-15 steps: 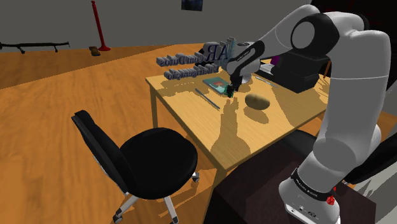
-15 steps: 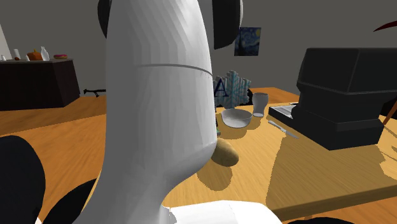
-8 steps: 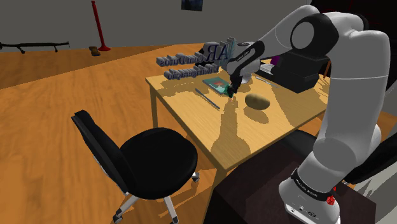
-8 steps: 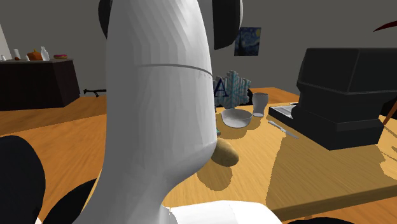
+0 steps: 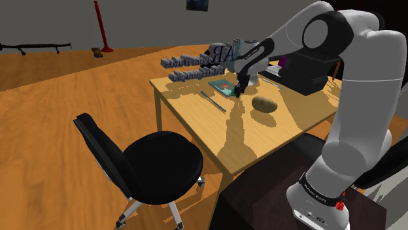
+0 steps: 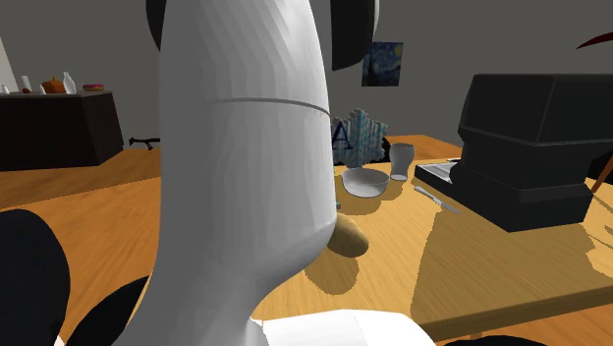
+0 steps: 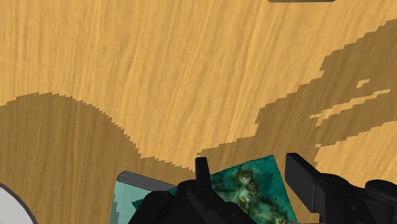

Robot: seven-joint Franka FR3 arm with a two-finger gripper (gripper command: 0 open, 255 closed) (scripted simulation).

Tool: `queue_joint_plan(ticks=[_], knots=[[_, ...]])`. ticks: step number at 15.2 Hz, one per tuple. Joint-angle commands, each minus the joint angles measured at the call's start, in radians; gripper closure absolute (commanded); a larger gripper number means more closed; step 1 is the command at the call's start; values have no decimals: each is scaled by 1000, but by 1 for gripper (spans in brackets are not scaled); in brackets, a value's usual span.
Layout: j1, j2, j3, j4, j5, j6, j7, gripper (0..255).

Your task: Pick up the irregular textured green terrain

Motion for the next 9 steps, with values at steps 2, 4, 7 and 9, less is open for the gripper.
queue_joint_plan(ticks=[2, 4, 7, 9], knots=[[3, -24, -2, 10, -4, -35, 0, 255], [5, -40, -4, 17, -6, -57, -1, 255], [7, -62, -5, 30, -9, -91, -3, 255], [8, -76, -6, 39, -11, -114, -4, 255]])
